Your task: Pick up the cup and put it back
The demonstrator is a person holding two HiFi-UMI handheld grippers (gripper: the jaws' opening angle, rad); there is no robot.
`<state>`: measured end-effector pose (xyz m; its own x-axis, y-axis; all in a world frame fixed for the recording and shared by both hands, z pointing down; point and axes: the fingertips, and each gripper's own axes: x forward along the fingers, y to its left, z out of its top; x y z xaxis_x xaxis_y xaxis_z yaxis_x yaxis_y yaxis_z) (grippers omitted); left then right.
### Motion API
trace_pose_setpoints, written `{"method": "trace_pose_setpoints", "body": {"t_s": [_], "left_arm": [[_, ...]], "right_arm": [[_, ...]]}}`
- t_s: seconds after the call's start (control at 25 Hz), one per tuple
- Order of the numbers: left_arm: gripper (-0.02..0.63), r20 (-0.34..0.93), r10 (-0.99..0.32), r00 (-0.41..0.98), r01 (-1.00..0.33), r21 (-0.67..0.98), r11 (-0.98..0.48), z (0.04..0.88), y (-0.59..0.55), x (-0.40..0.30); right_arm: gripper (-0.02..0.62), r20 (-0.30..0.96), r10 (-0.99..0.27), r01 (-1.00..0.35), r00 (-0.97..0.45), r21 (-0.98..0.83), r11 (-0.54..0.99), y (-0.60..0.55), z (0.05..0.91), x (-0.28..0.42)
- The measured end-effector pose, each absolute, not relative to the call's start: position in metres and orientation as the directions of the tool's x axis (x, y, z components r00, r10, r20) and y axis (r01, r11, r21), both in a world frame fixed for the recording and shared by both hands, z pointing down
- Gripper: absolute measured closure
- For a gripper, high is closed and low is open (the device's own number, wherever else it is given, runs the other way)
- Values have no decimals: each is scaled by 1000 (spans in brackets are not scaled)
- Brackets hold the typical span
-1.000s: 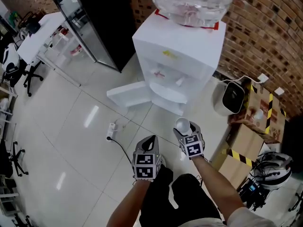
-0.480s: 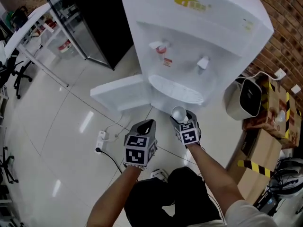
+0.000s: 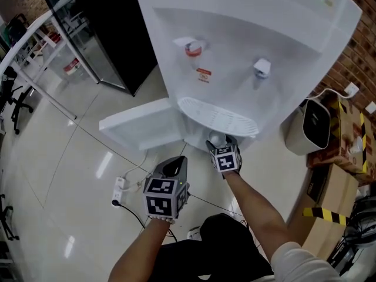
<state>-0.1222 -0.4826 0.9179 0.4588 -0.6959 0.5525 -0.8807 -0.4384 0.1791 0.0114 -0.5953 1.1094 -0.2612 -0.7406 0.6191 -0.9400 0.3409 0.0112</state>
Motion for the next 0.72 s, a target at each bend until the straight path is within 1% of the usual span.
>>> {"method": "trace_pose_setpoints", "body": {"t_s": [0.2, 0.32, 0.44, 0.72], "left_arm": [[603, 537, -705, 463, -886, 247, -393, 912, -482, -129], [603, 527, -696, 488, -872, 259, -416, 907, -478, -121], [603, 527, -680, 509, -859, 267, -436, 907, -475, -114], [603, 526, -673, 519, -854, 291, -431, 910, -476, -114]], "right_arm": [[247, 623, -751, -963, -220, -18, 267, -620, 1131, 25], [247, 621, -758, -972, -200, -26, 235, -630, 1139, 30], [247, 624, -758, -973, -191, -20, 229, -633, 1145, 31], [241, 610, -767, -973, -198, -28, 229, -639, 1152, 30]]}}
